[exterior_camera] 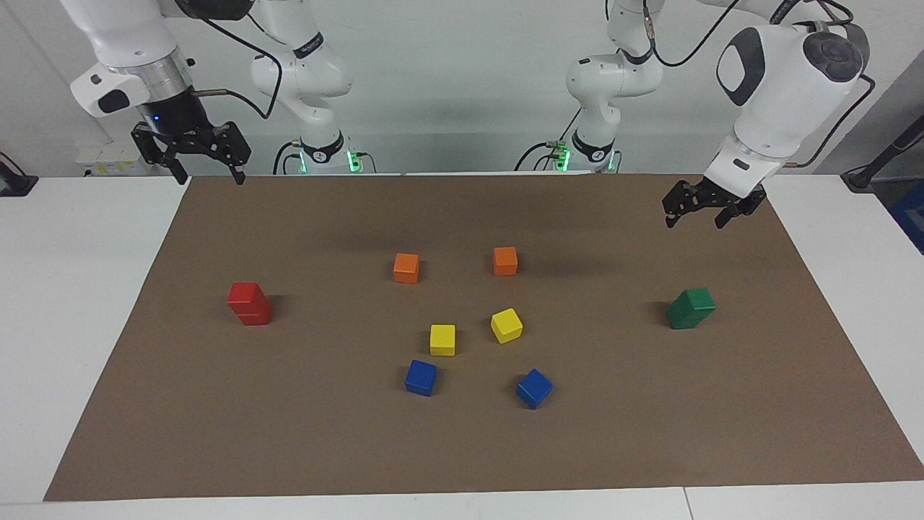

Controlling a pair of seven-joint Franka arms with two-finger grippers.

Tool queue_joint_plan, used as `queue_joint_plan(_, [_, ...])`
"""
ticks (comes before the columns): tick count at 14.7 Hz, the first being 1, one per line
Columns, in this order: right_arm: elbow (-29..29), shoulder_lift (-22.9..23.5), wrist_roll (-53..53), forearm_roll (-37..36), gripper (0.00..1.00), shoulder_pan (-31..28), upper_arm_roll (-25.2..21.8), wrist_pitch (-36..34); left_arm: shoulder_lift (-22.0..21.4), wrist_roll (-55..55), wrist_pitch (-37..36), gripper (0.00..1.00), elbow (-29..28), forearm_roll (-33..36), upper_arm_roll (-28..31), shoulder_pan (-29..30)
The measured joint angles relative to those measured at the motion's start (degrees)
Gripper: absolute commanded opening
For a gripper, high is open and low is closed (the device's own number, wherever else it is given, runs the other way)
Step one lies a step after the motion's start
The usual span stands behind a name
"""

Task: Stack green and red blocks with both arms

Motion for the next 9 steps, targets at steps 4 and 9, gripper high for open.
queue_joint_plan(4, [1.6,0.9,0.0,0.0,1.0,-0.4,-0.3,-2.3,0.0,0.0,0.0,1.0,0.0,0.0,0.0,0.0])
queue_joint_plan(9, [1.8,1.0,0.0,0.0,1.0,-4.7,1.8,-3.0,0.0,0.0,0.0,1.0,0.0,0.0,0.0,0.0])
